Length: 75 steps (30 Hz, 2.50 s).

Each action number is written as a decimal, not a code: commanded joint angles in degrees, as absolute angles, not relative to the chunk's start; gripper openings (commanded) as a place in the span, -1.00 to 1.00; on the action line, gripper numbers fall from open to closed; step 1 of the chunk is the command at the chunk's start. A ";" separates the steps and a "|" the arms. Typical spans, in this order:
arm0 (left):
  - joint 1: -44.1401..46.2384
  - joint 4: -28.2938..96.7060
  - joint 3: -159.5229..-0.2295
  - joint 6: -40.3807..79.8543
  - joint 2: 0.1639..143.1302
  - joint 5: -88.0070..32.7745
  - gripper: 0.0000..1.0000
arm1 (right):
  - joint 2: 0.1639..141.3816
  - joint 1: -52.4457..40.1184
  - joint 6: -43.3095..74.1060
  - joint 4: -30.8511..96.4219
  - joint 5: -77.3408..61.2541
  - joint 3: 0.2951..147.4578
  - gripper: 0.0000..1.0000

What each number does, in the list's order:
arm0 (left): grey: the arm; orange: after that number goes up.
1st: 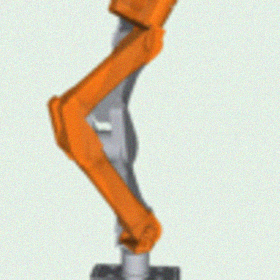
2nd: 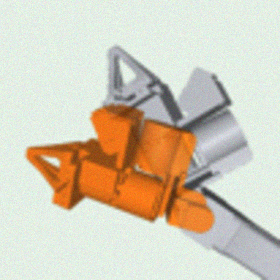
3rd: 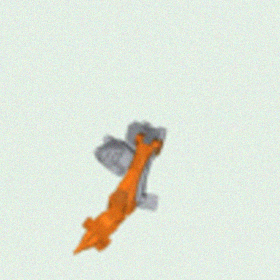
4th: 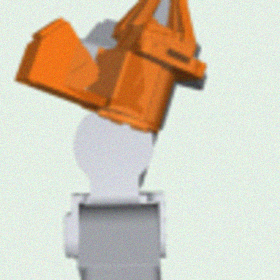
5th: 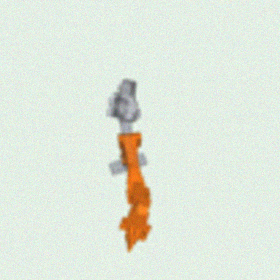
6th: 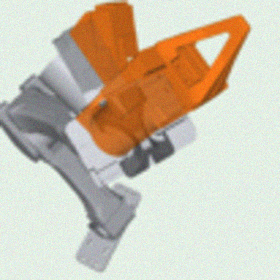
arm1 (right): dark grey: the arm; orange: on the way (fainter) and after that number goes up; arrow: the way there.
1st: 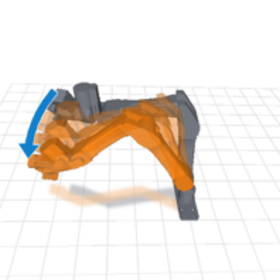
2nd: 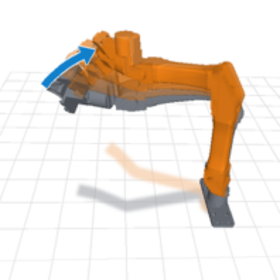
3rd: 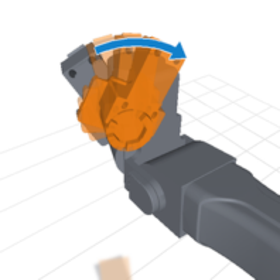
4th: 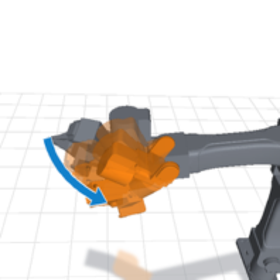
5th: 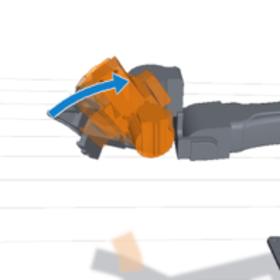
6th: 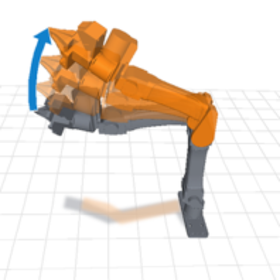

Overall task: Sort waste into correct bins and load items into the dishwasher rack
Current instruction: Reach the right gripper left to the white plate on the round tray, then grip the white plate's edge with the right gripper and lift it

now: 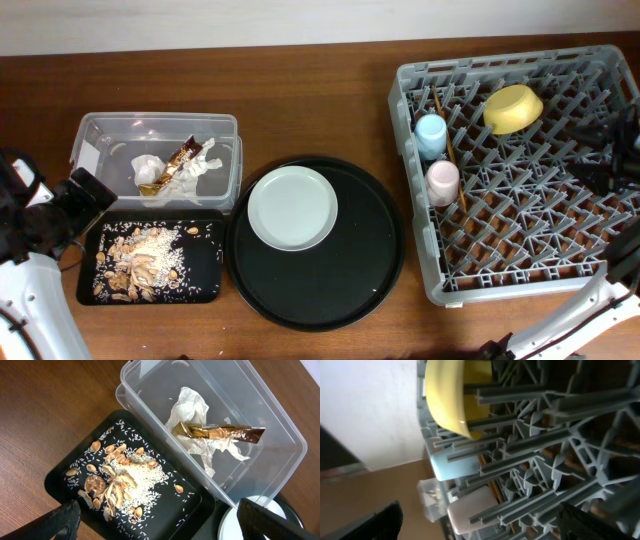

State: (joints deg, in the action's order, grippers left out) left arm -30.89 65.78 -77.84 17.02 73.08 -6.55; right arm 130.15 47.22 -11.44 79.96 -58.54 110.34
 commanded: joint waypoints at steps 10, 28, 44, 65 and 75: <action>-31.20 65.76 -77.78 17.52 72.77 -5.96 0.98 | 106.89 -2.90 -3.36 82.17 -19.77 110.19 0.97; -31.20 65.76 -77.78 17.52 72.77 -5.93 0.98 | 127.15 -54.87 7.86 65.98 -5.30 110.13 0.98; -31.20 65.76 -77.78 17.54 72.77 -5.93 0.98 | 131.85 -53.93 7.84 57.98 -0.58 104.47 -0.24; -31.20 65.76 -77.78 17.54 72.77 -5.96 0.98 | 105.54 -44.93 7.51 64.84 -11.99 105.34 -0.92; -31.18 65.76 -77.78 17.52 72.77 -5.96 0.98 | 92.18 -2.87 -21.19 84.09 -43.94 105.34 -0.92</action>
State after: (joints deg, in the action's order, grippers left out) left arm -30.89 65.80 -77.84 16.99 73.06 -6.52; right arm 91.42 -14.74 -6.20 80.58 -28.82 105.19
